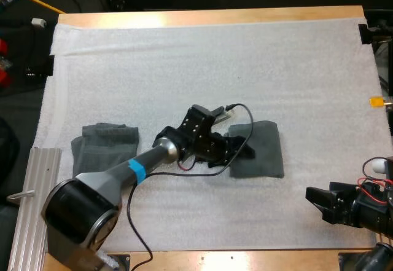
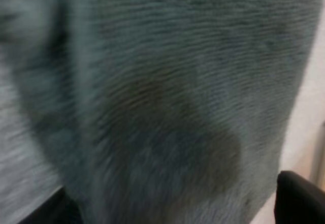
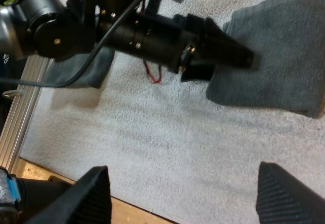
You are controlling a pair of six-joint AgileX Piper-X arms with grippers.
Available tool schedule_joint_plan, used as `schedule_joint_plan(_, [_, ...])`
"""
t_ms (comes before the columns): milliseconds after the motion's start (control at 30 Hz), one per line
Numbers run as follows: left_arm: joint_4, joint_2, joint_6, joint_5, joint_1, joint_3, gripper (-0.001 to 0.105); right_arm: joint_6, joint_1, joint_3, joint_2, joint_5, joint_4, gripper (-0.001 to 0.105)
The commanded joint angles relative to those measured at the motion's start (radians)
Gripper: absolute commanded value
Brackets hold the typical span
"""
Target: Pick towel from pile, fold and stack
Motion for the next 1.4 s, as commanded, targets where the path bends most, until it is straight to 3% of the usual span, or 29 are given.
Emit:
schedule_joint_plan(0, [-0.003,0.007,-0.01,0.016,-0.008,-0.019,0.071,-0.012,0.0,-0.003,-0.003,-0.01,-0.008,0.059])
schedule_joint_plan(133, [0.003,0.035,-0.013,0.051,-0.01,-0.059,0.07,-0.012,0.0,-0.003,-0.003,-0.01,-0.008,0.059])
schedule_joint_plan(300, [0.004,0.035,-0.013,0.042,-0.01,-0.061,0.065,-0.012,0.0,-0.003,-0.003,-0.01,-0.008,0.059])
schedule_joint_plan(400, [0.004,0.035,-0.01,0.042,-0.01,-0.061,0.046,-0.012,0.0,-0.003,-0.003,-0.01,-0.008,0.059])
schedule_joint_plan(467, [0.004,0.035,0.012,0.059,-0.01,-0.061,0.024,-0.012,0.0,-0.003,-0.003,-0.01,-0.008,0.059])
schedule_joint_plan(500, [0.004,0.035,0.016,0.065,-0.01,-0.061,0.02,-0.012,0.0,-0.003,-0.003,-0.01,-0.008,0.059])
schedule_joint_plan(567, [0.008,0.035,0.038,0.074,-0.01,-0.061,0.0,-0.012,0.0,-0.003,-0.003,-0.01,-0.008,0.059])
schedule_joint_plan(900, [0.02,-0.017,0.137,0.085,-0.01,-0.061,0.0,-0.012,0.0,-0.003,-0.003,0.0,-0.008,0.059])
schedule_joint_plan(1100, [0.092,-0.117,0.229,0.037,0.011,-0.061,0.0,-0.012,0.0,-0.003,-0.003,0.006,-0.008,0.059])
schedule_joint_plan(1233, [0.252,-0.182,0.365,0.005,0.06,-0.078,0.0,-0.012,0.0,-0.003,-0.003,0.006,-0.008,0.059])
schedule_joint_plan(1367, [0.471,-0.234,0.535,-0.081,0.129,-0.112,0.0,-0.012,0.0,-0.003,-0.003,0.006,-0.008,0.059])
